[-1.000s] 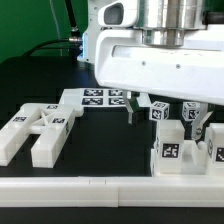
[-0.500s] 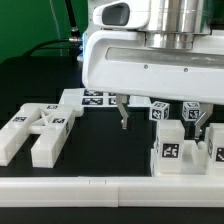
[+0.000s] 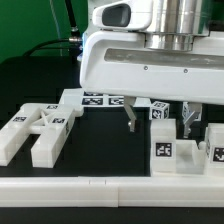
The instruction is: Assemble chair
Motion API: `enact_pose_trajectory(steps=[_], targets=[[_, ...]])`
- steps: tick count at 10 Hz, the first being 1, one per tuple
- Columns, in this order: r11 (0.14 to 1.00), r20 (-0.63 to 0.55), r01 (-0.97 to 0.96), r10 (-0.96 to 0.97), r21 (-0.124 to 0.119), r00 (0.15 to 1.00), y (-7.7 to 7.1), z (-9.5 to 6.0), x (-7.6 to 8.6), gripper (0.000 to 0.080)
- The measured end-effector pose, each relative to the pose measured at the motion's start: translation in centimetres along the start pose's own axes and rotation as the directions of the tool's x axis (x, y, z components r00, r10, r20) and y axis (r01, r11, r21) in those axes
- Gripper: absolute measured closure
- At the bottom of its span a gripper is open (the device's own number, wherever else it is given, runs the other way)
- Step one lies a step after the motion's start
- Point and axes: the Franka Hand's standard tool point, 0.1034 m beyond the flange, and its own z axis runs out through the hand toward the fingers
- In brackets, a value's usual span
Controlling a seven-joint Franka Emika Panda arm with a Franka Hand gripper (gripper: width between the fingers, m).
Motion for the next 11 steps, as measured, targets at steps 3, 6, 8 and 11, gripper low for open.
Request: enact_pose_trajectory(steps=[3, 6, 8, 11], targets=[[0.999, -0.002, -0.037, 0.037, 0.001, 0.999, 0.00, -0.06, 0.08, 0.0504], [0.971, 0.000, -0.240, 0.240, 0.006, 0.971, 0.34, -0.04, 0.17, 0.0504], [0.899, 0.004, -0.438, 0.438, 0.011, 0.899, 0.24, -0.09, 0.15, 0.0504], [0.722, 0.018, -0.692, 0.692, 0.018, 0.722, -0.25, -0.16, 0.02, 0.0504]])
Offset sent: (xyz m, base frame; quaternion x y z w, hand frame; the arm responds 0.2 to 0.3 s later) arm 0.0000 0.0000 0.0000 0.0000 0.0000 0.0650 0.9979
